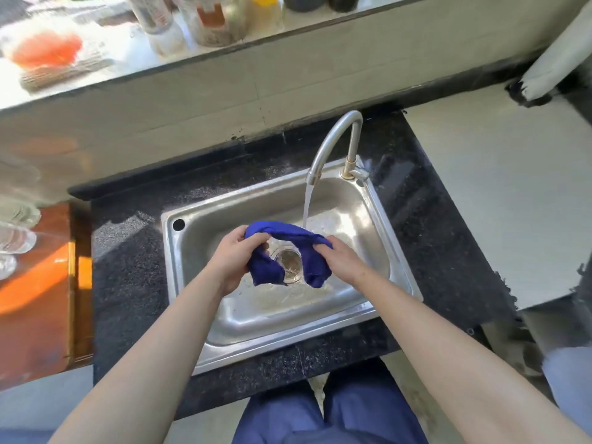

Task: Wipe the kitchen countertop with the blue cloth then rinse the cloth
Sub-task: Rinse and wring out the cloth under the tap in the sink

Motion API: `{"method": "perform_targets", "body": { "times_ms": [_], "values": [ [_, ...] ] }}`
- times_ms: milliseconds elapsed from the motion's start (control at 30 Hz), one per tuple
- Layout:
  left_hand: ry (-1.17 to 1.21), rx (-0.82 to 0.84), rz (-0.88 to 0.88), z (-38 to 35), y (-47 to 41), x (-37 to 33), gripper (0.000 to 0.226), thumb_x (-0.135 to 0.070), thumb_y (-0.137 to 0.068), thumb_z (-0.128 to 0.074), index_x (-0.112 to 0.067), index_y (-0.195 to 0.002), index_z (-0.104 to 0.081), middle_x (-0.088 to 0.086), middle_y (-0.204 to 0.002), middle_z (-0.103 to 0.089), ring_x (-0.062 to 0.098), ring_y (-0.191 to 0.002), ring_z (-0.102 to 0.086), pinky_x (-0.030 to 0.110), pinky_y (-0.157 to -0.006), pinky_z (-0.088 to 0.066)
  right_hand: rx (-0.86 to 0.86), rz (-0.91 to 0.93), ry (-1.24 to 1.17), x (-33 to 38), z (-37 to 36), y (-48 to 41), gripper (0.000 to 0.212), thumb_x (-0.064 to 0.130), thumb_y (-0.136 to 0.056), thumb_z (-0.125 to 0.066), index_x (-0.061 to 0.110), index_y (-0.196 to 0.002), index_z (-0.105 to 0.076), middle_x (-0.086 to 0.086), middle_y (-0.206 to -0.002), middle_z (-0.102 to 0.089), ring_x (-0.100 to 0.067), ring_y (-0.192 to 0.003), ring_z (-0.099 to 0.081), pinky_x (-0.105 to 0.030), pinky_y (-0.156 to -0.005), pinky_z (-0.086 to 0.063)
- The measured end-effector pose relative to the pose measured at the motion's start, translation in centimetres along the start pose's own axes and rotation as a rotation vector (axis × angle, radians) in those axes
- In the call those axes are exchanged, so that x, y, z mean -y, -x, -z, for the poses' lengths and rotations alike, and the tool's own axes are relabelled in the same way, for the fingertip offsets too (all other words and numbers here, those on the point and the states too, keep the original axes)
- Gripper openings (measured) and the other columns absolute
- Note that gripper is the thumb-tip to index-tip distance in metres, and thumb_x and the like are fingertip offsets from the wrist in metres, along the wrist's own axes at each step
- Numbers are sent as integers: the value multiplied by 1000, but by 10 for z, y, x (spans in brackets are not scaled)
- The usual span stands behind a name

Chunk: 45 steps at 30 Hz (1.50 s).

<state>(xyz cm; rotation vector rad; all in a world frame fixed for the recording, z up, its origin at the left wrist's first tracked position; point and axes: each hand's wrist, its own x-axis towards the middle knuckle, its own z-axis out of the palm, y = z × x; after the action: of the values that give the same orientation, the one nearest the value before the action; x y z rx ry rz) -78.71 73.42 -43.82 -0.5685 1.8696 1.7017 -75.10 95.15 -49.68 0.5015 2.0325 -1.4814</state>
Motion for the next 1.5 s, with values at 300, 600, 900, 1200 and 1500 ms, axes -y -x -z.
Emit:
{"method": "perform_targets", "body": {
  "times_ms": [300, 600, 900, 1200, 1500],
  "values": [
    [302, 90, 155, -34, -5, 43, 26, -23, -101, -56, -12, -124, -59, 17, -111, -67, 30, -95, -66, 47, -87, -54, -43, 41, -223, 0, -3, 17, 20, 31, -99, -56, 21, -116, -54, -2, -108, -66, -21, -100, -65, -42, -93, -55],
    [211, 89, 96, -27, -11, 47, 32, -33, -104, -49, -20, -132, -57, 10, -124, -70, 25, -113, -66, 40, -91, -50, 260, 39, 133, -6, 6, 20, 49, 1, -94, -48, 23, -137, -57, 0, -134, -60, -14, -120, -57, -31, -98, -46],
    [-20, 283, 48, -39, -12, 9, 76, -25, -56, -74, -6, -125, -47, 25, -128, -59, 37, -109, -66, 55, -99, -50, 108, 70, -94, 31, 25, 10, 29, 37, -104, -49, 19, -120, -66, 6, -102, -70, -9, -91, -62, -25, -78, -48],
    [-330, 270, 91, -40, -12, 9, 18, -16, -77, -76, -12, -91, -65, 9, -73, -73, 21, -58, -64, 22, -50, -45, -25, 139, -444, 38, 31, -2, 25, 25, -106, -46, 10, -112, -66, 1, -99, -73, -7, -90, -69, -28, -81, -57],
    [-232, 350, 40, -17, -18, -1, 27, -13, -79, -65, -18, -105, -67, 10, -88, -74, 25, -72, -71, 26, -56, -55, -194, 420, 403, 17, 24, -13, 16, 27, -103, -47, 16, -114, -52, 2, -113, -52, -15, -100, -56, -43, -93, -50]
  ]
}}
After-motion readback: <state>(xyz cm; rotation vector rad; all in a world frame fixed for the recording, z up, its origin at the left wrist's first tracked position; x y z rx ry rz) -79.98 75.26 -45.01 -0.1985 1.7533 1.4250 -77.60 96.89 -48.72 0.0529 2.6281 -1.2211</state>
